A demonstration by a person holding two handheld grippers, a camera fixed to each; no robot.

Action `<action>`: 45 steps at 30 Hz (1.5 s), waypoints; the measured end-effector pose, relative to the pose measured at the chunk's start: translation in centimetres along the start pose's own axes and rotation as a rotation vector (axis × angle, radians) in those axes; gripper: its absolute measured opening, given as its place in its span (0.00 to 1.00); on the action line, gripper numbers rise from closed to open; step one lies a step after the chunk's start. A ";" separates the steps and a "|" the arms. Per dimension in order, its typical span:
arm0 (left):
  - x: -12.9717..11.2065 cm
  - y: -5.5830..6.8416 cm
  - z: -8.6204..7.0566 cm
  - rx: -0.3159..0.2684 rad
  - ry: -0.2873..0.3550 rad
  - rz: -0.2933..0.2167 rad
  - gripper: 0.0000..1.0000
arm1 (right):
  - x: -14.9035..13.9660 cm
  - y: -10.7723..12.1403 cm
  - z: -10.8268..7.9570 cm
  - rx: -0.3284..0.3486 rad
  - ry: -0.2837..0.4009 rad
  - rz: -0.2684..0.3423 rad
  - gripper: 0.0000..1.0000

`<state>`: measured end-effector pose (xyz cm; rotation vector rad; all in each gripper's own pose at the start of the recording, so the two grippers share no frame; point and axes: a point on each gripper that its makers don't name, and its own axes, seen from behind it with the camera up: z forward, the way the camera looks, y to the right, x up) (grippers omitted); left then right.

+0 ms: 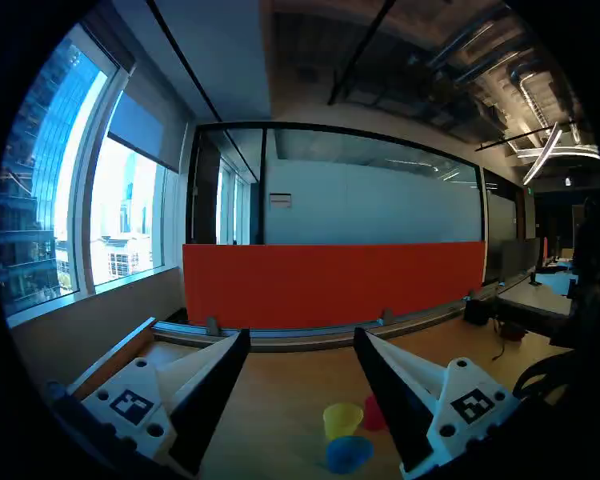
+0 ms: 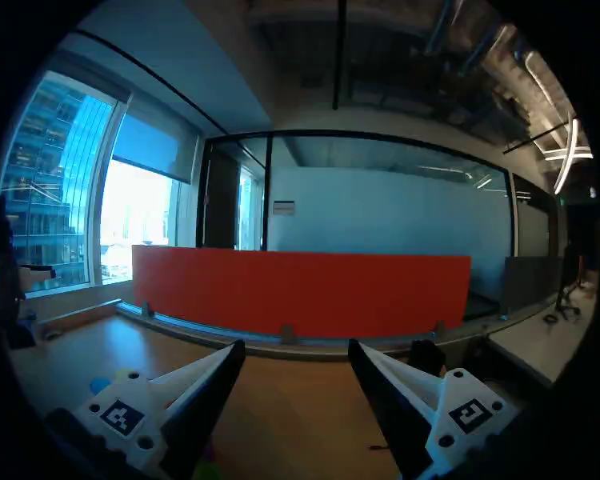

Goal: Pour water

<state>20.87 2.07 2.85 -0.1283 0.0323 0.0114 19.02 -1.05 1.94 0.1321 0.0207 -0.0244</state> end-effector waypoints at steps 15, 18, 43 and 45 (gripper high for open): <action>3.1 1.2 0.2 -0.075 -0.003 0.019 0.96 | 2.9 -0.8 0.4 0.073 0.008 0.055 0.99; 3.0 1.6 0.3 -0.106 0.000 0.019 0.96 | 2.8 -1.5 0.3 0.118 0.004 0.062 0.99; 1.9 6.5 0.7 -0.366 -0.029 0.012 0.96 | 3.2 -8.1 -1.4 0.458 -0.012 0.030 0.99; 1.3 6.6 0.6 -0.374 -0.040 0.029 0.96 | 2.8 -8.4 -1.5 0.467 -0.025 0.017 0.99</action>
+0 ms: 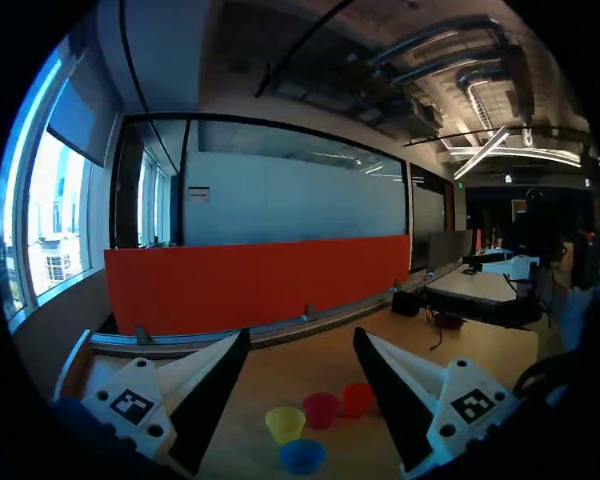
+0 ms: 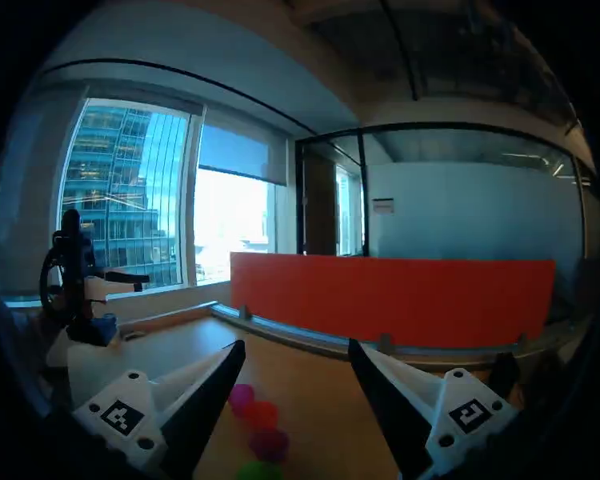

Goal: Pour water

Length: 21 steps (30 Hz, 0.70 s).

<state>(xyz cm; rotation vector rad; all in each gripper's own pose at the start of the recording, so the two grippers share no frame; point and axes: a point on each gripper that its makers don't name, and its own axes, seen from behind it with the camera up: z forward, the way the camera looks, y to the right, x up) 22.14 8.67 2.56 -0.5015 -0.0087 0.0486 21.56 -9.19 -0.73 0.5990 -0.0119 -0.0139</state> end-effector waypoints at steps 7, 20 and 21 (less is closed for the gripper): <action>-3.0 0.4 -0.1 -0.032 -0.072 0.023 0.96 | -2.8 -0.4 0.0 0.023 -0.086 -0.043 0.99; -8.2 -0.5 0.2 -0.030 -0.173 0.035 0.96 | -8.8 -1.4 -0.5 0.070 -0.220 -0.074 1.00; -8.6 -0.6 0.2 -0.031 -0.178 0.031 0.96 | -9.3 -1.4 -0.6 0.071 -0.228 -0.074 1.00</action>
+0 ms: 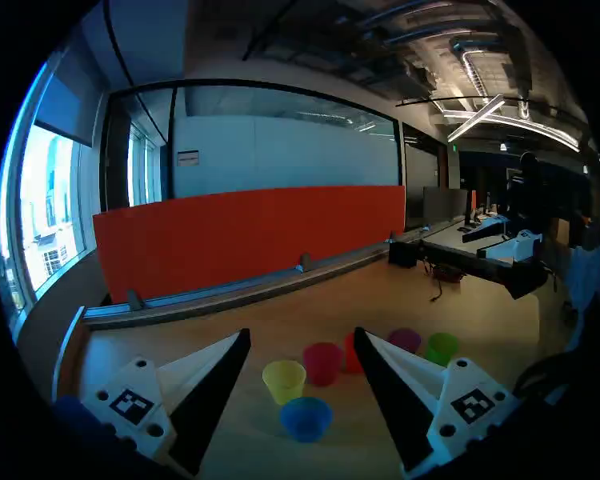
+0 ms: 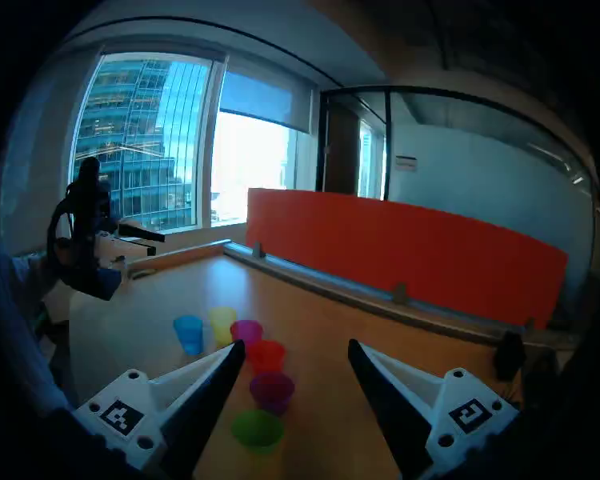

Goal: Pour water

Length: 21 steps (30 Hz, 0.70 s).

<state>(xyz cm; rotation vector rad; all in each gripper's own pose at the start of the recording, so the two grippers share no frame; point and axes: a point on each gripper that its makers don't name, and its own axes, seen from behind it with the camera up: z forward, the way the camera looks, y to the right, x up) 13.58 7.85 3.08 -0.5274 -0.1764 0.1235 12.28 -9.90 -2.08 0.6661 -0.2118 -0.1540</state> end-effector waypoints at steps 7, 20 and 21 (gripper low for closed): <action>-3.1 -0.1 0.6 -0.007 -0.055 -0.010 0.96 | -2.9 -0.7 0.6 0.016 -0.044 0.014 1.00; -9.0 0.2 1.5 -0.020 -0.143 -0.002 0.96 | -9.1 -2.1 1.3 0.062 -0.158 -0.004 1.00; -9.5 0.3 1.5 -0.020 -0.150 -0.001 0.96 | -9.5 -2.3 1.3 0.065 -0.167 -0.008 1.00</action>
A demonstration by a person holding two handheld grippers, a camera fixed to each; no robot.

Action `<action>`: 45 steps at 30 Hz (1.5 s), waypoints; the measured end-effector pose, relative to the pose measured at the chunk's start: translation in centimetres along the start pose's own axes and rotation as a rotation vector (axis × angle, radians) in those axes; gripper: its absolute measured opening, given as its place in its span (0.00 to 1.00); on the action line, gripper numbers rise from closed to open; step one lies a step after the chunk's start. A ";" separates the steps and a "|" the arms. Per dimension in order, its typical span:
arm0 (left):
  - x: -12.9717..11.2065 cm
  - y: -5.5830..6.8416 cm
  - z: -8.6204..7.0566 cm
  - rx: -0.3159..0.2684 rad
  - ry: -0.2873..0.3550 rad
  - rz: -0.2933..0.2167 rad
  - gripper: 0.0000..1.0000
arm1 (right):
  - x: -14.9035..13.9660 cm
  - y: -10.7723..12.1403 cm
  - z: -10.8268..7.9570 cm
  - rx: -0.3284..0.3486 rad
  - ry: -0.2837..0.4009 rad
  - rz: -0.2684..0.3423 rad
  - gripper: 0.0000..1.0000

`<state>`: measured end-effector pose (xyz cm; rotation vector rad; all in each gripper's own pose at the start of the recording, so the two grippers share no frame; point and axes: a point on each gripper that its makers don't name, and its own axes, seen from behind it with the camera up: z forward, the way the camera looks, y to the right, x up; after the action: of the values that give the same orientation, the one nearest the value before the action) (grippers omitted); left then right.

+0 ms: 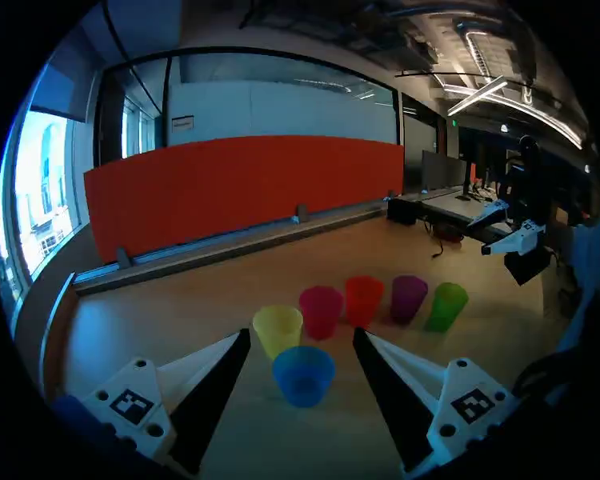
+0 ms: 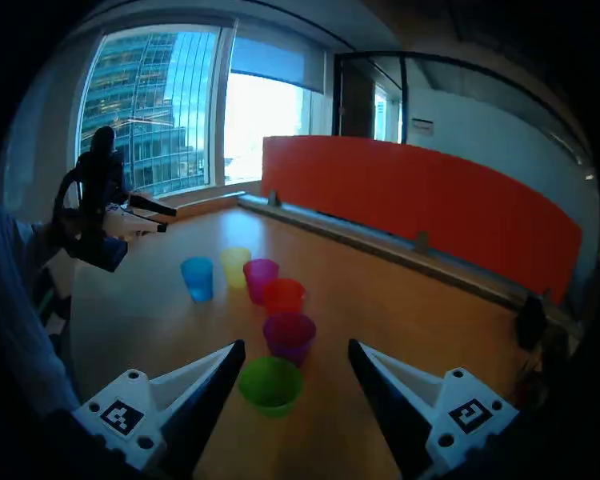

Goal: Pour water

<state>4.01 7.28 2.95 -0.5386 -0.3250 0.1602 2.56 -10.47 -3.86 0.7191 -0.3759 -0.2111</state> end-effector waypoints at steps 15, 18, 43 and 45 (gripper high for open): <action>-6.9 0.3 1.0 -0.005 -0.116 -0.003 0.96 | -6.1 -1.7 1.8 0.051 -0.126 -0.019 1.00; -8.3 0.4 1.1 -0.007 -0.141 -0.002 0.96 | -6.9 -1.8 2.0 0.053 -0.142 -0.013 1.00; -11.8 0.6 6.6 -0.040 -0.235 0.018 0.96 | -10.8 -2.0 4.7 0.074 -0.236 -0.015 1.00; -11.6 0.6 7.1 -0.044 -0.236 0.025 0.96 | -10.9 -2.1 4.9 0.075 -0.237 -0.020 1.00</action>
<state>-9.36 8.49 5.31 -0.5690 -0.5525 0.2421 -9.50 -11.55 -4.72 0.7738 -0.6055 -0.3034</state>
